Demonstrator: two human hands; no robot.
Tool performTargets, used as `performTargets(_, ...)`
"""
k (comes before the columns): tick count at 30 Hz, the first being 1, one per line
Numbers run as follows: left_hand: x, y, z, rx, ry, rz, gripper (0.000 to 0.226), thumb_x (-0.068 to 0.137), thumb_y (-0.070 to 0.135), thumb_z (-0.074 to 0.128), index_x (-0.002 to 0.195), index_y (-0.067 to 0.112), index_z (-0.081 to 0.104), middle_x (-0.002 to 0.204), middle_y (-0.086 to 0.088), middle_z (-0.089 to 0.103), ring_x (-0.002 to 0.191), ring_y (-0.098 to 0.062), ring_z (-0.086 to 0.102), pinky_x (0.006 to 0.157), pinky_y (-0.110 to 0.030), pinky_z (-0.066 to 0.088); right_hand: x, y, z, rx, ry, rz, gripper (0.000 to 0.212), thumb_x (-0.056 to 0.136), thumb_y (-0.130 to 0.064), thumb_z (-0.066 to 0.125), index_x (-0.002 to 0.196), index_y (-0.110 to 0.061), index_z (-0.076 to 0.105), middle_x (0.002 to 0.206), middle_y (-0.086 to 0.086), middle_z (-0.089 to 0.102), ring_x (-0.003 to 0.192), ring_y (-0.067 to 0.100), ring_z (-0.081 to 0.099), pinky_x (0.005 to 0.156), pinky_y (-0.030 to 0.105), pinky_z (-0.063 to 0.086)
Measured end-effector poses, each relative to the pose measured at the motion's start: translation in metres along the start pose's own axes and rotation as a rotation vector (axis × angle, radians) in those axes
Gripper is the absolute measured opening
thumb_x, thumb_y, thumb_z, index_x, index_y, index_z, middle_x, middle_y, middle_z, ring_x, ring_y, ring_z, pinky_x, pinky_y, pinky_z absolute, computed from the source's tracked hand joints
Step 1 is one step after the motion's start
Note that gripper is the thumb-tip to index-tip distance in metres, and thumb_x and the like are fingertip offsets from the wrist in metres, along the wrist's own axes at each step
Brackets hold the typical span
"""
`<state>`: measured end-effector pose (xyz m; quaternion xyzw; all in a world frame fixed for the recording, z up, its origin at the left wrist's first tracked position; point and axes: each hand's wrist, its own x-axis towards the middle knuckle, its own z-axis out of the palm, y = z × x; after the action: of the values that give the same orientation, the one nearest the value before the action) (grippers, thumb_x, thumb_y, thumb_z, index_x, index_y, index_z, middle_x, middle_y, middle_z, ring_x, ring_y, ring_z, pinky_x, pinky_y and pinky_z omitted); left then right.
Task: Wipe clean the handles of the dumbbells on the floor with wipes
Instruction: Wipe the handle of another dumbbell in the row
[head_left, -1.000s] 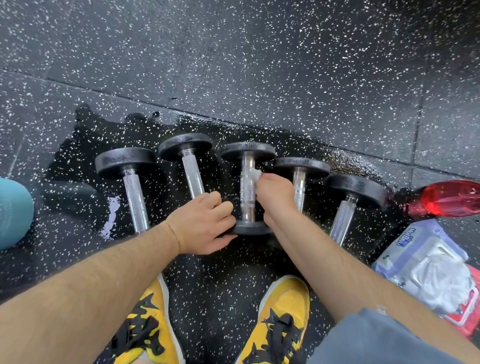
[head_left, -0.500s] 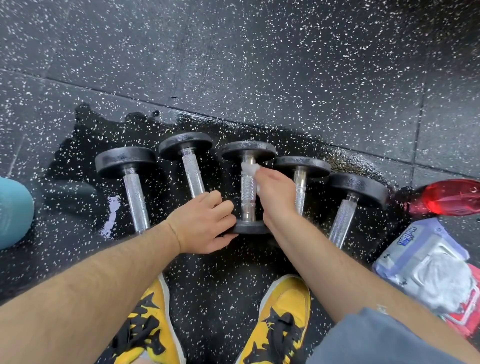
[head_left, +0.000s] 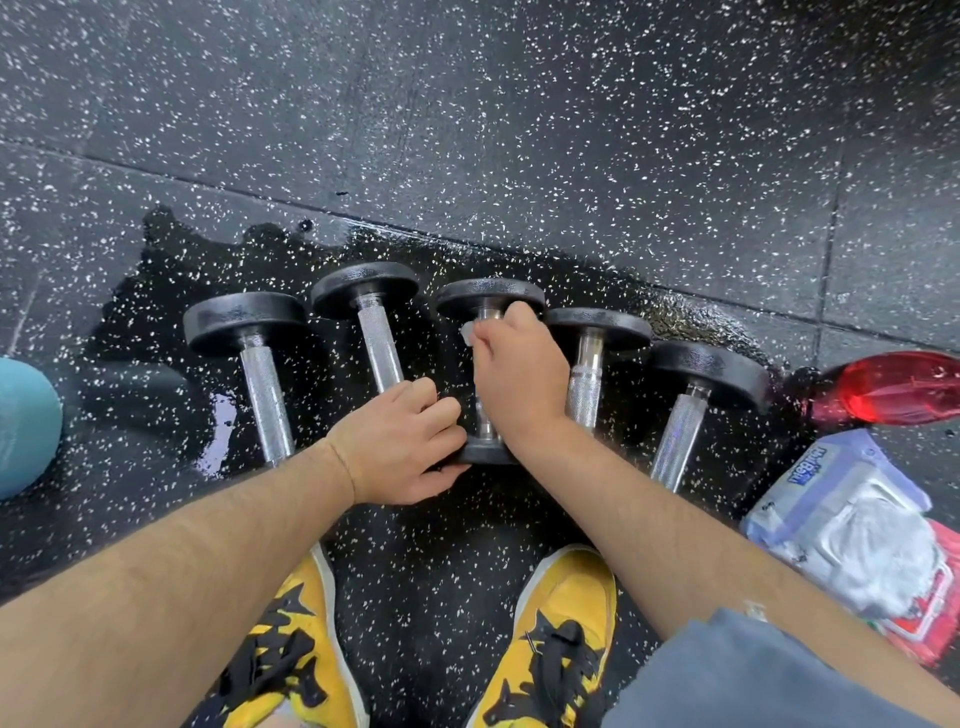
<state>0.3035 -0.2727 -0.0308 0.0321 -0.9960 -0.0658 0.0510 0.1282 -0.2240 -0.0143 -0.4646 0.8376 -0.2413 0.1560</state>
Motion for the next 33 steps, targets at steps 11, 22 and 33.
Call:
performTargets(11, -0.001, 0.001, -0.001, 0.014, 0.018, -0.004, 0.037, 0.094, 0.047, 0.058, 0.083, 0.012, 0.067, 0.082, -0.003, 0.05, 0.073, -0.024, 0.037, 0.063, -0.035, 0.041, 0.011, 0.002, -0.002, -0.265, -0.017, -0.137, 0.036, 0.063, -0.005, 0.091, 0.071, -0.011, 0.056, 0.069, 0.005, 0.052, 0.043, 0.015, 0.033, 0.038, 0.019, 0.016)
performTargets(22, 0.0, 0.004, -0.001, 0.037, 0.004, -0.014, 0.036, 0.092, 0.048, 0.062, 0.081, 0.014, 0.067, 0.082, 0.0, 0.048, 0.075, -0.021, 0.035, 0.066, -0.033, 0.038, -0.014, 0.002, -0.023, -0.102, -0.312, -0.046, 0.019, 0.103, -0.024, 0.051, 0.099, -0.01, 0.062, 0.099, 0.001, 0.049, 0.072, 0.021, 0.055, 0.064, 0.037, 0.05)
performTargets(33, 0.004, 0.009, -0.008, -0.02, 0.046, -0.025, 0.034, 0.088, 0.05, 0.065, 0.081, 0.017, 0.067, 0.085, 0.001, 0.051, 0.079, -0.021, 0.043, 0.067, -0.035, 0.042, -0.02, -0.01, -0.02, -0.198, -0.282, -0.01, 0.014, 0.102, -0.02, 0.049, 0.095, -0.012, 0.059, 0.098, 0.001, 0.047, 0.072, 0.022, 0.05, 0.06, 0.032, 0.038)
